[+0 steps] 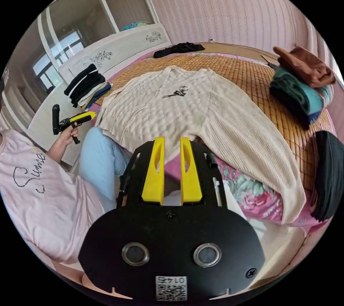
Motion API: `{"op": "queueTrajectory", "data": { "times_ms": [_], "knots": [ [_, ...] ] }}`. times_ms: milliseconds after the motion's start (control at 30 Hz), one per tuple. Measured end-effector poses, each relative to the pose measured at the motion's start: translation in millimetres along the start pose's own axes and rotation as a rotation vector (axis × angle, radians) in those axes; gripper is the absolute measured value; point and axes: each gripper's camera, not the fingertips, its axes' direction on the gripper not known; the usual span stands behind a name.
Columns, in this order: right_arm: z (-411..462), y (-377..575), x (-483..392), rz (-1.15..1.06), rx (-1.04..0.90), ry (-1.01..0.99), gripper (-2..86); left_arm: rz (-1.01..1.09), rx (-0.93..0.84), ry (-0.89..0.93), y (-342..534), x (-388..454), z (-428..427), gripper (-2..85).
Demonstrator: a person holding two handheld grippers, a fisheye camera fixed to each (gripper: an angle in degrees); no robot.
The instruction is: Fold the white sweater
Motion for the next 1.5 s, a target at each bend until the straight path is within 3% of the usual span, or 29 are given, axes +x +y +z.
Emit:
{"op": "queueTrajectory", "data": {
  "times_ms": [233, 433, 567, 633, 800, 900, 1000, 1167, 1333, 1500],
  "knots": [
    [174.5, -132.9, -146.6, -0.303, 0.000, -0.362, 7.4, -0.029, -0.016, -0.040, -1.2, -41.4, -8.8, 8.9],
    [355.2, -190.3, -222.0, -0.196, -0.163, -0.548, 9.2, 0.144, -0.159, -0.073, -33.1, -34.3, 11.6, 7.4],
    [432.5, -195.5, -246.0, -0.175, -0.251, -0.482, 2.7, 0.156, -0.172, -0.040, -52.7, -51.1, -2.8, 1.4],
    [441.9, -194.7, -252.6, -0.189, -0.234, -0.483, 1.7, 0.136, -0.095, -0.048, -58.7, -64.8, -29.6, 0.3],
    [456.0, -214.0, -272.8, -0.277, -0.159, -0.509, 1.3, -0.016, 0.244, -0.347, -107.4, -162.7, -136.6, 1.4],
    [483.0, -247.7, -282.5, -0.243, -0.089, -0.563, 2.4, -0.142, 0.212, -0.495, -153.3, -224.0, -143.9, 4.7],
    [523.1, -269.4, -288.8, -0.152, -0.110, -0.527, 4.9, -0.200, 0.232, -0.525, -164.8, -243.6, -164.1, 5.9],
    [545.9, -229.2, -302.1, -0.293, -0.104, -0.435, 5.2, -0.170, 0.269, -0.591, -139.3, -224.4, -196.0, 5.6],
    [581.0, -185.8, -303.7, -0.374, -0.192, -0.320, 5.0, -0.194, 0.153, -0.463, -125.0, -233.5, -163.6, 5.6],
    [618.8, -174.9, -346.4, -0.474, -0.220, -0.261, 5.4, -0.226, 0.081, -0.223, -124.1, -238.0, -120.1, 6.1]
  ]
}}
